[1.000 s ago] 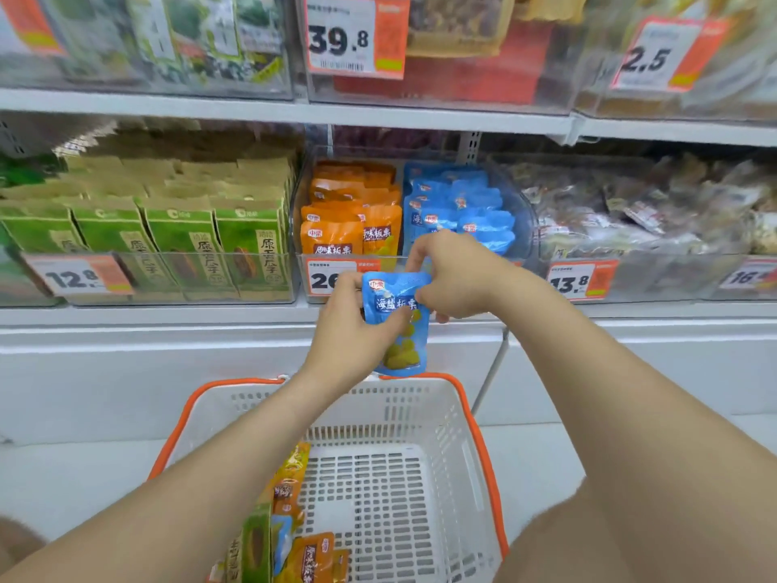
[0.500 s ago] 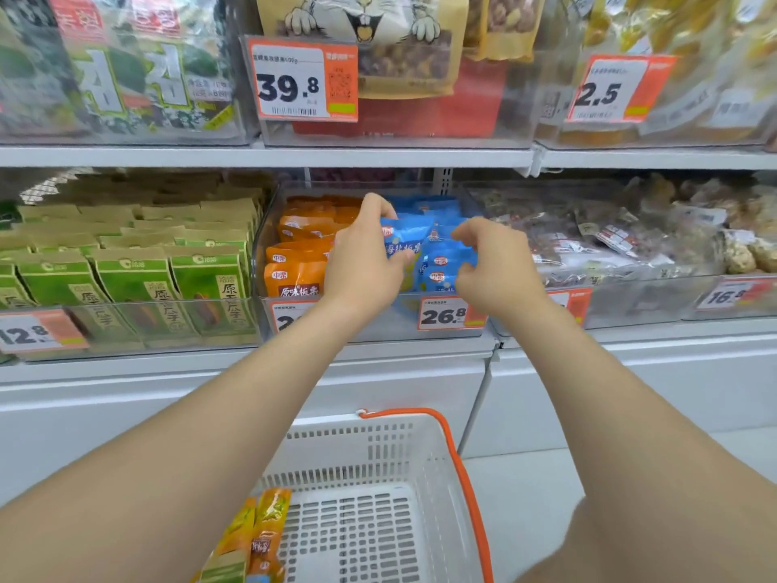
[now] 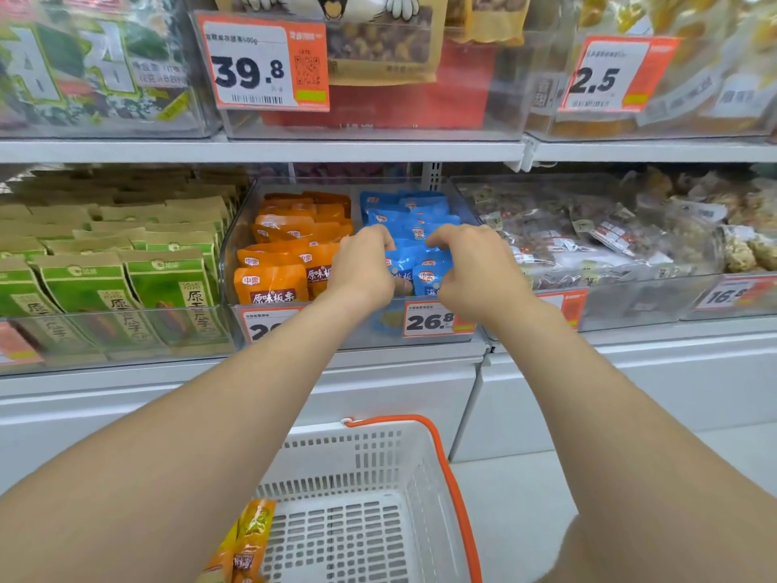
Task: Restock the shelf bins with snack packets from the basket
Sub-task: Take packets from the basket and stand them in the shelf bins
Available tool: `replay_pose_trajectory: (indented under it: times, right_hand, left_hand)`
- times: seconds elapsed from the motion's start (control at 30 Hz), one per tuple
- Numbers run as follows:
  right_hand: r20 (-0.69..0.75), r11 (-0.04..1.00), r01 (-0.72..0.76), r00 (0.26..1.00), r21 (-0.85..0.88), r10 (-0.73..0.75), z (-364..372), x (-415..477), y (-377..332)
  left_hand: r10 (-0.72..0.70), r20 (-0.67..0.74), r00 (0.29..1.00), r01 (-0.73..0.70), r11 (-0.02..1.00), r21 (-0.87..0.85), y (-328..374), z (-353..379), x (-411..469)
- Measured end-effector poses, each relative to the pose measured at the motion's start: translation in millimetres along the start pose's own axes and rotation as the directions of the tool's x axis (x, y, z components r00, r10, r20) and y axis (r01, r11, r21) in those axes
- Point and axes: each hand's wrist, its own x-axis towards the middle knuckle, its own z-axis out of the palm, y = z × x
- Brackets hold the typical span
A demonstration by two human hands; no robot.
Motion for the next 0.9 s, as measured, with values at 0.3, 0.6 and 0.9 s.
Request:
replay_pose_trajectory:
  times: [0.3,0.6,0.9]
  right_hand:
    - [-0.068,0.999,-0.031,0.997,0.023,0.032,-3.7,-7.2,-13.5]
    - [0.047,1.0,0.001,0.999,0.009,-0.002,-13.0,-36.4,-60.3]
    - [0.735,0.968,0.226,0.674,-0.113,-0.072,53.7,-99.8,-121.1]
  left_hand:
    - [0.081,0.061,0.995,-0.083,0.996,0.035,-4.6,-9.3,-2.1]
    - [0.347,-0.203,0.916,-0.341,0.938,0.065,-24.4,-34.9,-35.6]
    - [0.566,-0.022,0.824,-0.527,0.781,0.336,-121.6,-40.7,-134.8]
